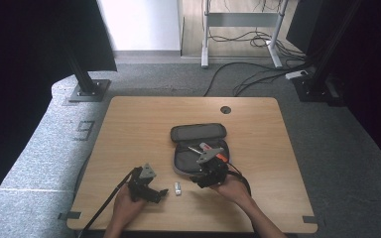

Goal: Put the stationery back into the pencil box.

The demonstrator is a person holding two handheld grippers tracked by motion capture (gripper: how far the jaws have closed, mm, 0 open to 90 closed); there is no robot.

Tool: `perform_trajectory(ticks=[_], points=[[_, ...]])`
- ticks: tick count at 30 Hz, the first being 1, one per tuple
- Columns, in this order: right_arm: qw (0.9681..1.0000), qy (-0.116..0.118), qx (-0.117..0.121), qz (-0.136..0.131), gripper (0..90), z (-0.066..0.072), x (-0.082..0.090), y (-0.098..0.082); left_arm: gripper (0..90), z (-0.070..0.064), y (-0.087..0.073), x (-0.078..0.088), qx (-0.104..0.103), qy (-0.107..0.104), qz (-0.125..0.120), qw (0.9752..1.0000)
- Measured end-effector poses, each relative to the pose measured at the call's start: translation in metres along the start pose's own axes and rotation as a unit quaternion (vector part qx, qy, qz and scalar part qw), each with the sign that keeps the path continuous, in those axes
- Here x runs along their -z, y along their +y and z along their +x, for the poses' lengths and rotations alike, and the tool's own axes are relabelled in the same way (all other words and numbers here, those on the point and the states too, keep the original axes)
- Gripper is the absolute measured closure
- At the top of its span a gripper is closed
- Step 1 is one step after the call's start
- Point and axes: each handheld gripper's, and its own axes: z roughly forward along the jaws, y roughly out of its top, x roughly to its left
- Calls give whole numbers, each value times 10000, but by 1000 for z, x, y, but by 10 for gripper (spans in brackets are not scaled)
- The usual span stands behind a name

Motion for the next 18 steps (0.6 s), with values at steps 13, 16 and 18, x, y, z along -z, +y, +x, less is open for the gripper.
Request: perform_trajectory(ticks=[13, 16, 18], points=[[9998, 148, 119, 16, 328, 13, -9, 3, 0, 0, 0, 0, -4, 3, -3, 10000], [9997, 202, 114, 22, 331, 16, -12, 2, 0, 0, 0, 0, -4, 2, -3, 10000], [9996, 263, 134, 16, 337, 20, -16, 3, 0, 0, 0, 0, -5, 4, 0, 10000]])
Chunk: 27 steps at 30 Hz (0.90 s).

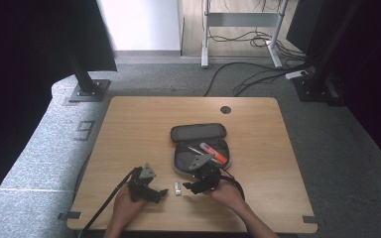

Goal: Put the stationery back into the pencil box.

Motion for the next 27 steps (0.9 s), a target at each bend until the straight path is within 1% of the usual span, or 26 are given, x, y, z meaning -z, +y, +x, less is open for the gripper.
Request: perform_trajectory(ticks=[13, 21, 27], points=[[9998, 155, 156, -10, 360, 12, -14, 4, 0, 0, 0, 0, 3, -3, 0, 10000], [9996, 228, 175, 31, 374, 16, -24, 5, 0, 0, 0, 0, 4, -4, -2, 10000], [9996, 230, 174, 60, 392, 18, -31, 4, 0, 0, 0, 0, 4, -4, -1, 10000]])
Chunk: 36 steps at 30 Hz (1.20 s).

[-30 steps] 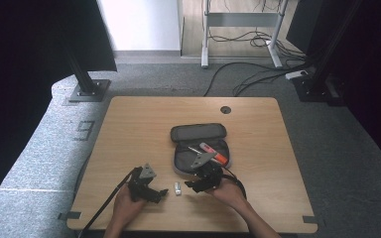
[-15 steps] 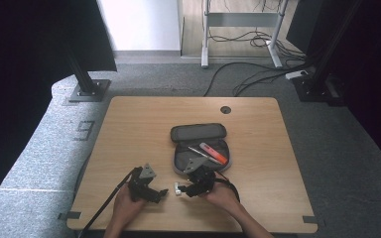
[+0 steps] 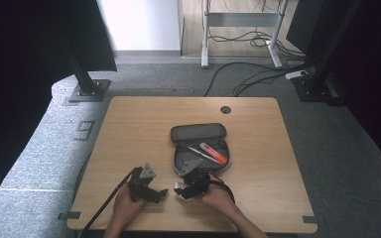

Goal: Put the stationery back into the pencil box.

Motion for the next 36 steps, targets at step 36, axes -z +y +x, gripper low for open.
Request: perform_trajectory(ticks=[36], points=[[9998, -56, 105, 127, 526, 5, -24, 1, 0, 0, 0, 0, -21, -21, -4, 10000]])
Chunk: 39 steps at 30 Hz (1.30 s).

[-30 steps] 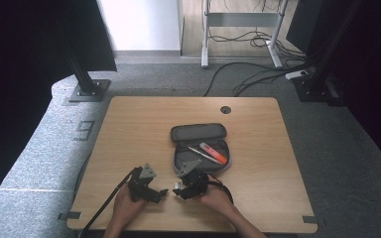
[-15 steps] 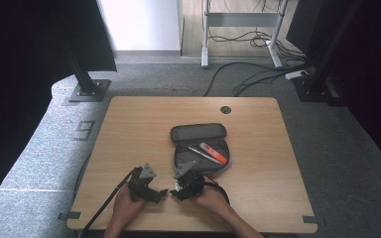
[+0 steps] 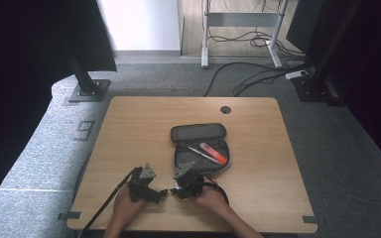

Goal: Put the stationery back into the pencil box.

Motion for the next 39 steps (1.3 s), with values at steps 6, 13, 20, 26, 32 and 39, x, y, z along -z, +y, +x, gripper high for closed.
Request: perform_trajectory(ticks=[6, 13, 20, 26, 32, 39], points=[[10000, -13, -7, -19, 602, -2, 3, -3, 0, 0, 0, 0, -3, -1, 4, 10000], [10000, -65, 42, 20, 630, -2, 8, -7, 0, 0, 0, 0, -3, 0, 3, 10000], [9998, -119, 78, 107, 643, 0, 14, -11, 0, 0, 0, 0, 2, 3, -3, 10000], [10000, -74, -4, 50, 711, 0, 18, -17, 0, 0, 0, 0, 0, 2, -1, 10000], [9998, -172, -114, 40, 721, 1, 20, -19, 0, 0, 0, 0, 1, 3, -3, 10000], [9998, -134, -114, 10, 721, 0, 23, -17, 0, 0, 0, 0, -1, 7, -3, 10000]])
